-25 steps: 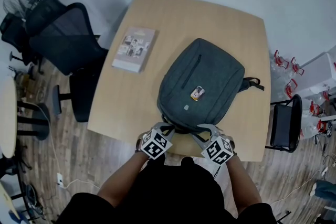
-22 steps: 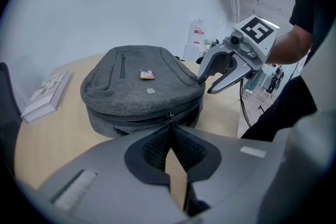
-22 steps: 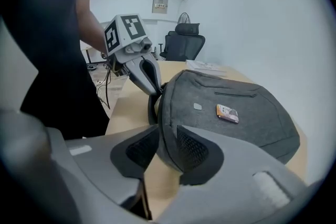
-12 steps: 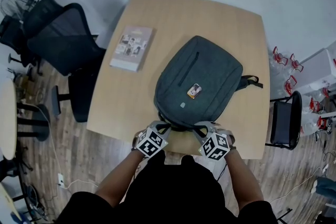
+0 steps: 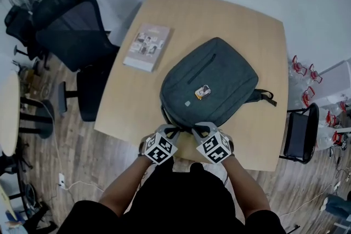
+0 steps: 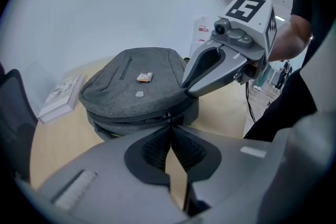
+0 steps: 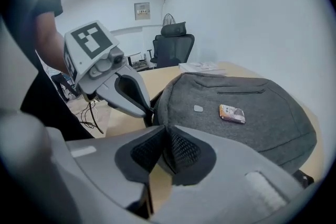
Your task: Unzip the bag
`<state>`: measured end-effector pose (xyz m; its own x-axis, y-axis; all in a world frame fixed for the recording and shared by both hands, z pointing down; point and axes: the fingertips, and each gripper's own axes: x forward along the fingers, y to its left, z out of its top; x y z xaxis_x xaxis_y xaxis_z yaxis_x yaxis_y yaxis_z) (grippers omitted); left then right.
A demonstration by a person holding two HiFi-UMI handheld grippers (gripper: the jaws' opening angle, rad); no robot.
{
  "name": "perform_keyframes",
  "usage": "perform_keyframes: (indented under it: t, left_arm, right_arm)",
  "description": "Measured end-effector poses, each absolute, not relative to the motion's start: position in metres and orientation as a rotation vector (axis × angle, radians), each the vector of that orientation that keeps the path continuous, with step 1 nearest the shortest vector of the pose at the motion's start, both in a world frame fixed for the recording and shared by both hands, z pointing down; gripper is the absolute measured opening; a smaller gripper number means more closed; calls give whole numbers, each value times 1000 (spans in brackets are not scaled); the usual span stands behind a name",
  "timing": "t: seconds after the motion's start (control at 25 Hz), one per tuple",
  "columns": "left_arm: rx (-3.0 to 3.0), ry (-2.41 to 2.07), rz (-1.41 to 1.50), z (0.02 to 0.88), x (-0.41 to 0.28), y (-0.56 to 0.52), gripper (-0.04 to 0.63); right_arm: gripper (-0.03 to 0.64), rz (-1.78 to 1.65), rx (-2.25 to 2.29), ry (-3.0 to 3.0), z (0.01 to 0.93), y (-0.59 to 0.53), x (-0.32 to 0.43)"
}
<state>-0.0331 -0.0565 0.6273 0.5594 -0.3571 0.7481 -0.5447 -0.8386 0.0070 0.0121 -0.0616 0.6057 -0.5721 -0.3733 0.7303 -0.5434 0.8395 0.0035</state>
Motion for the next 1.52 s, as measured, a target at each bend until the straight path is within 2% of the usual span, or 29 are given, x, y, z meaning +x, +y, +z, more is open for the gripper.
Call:
perform_keyframes:
  t: [0.56, 0.6, 0.68, 0.72, 0.8, 0.96, 1.16, 1.2, 1.24, 1.52]
  left_arm:
    - [2539, -837, 1100, 628, -47, -64, 26]
    - [2538, -836, 1098, 630, -47, -63, 26]
    - [2534, -833, 1092, 632, -49, -61, 26]
    - [2531, -833, 1085, 632, -50, -61, 26]
    - [2526, -835, 1070, 632, -51, -61, 26]
    - [2519, -837, 1064, 632, -51, -60, 26]
    - [2519, -830, 1076, 633, -49, -59, 26]
    - [2519, -830, 1078, 633, -49, -59, 26]
    - [2518, -831, 1080, 633, -49, -59, 26]
    - [2551, -800, 1078, 628, -34, -47, 26]
  right_arm:
    - [42, 190, 644, -2262, 605, -62, -13]
    - [50, 154, 609, -2277, 605, -58, -11]
    - [145, 96, 525, -2288, 605, -49, -1]
    - [167, 72, 489, -2282, 606, -45, 8]
    - [167, 6, 444, -2252, 609, -42, 30]
    - [110, -128, 414, -2192, 617, -47, 56]
    - [143, -272, 269, -2143, 629, -46, 42]
    - [137, -265, 255, -2140, 631, -46, 39]
    - [87, -236, 250, -2144, 632, -47, 38]
    - [67, 93, 405, -2255, 616, -58, 28]
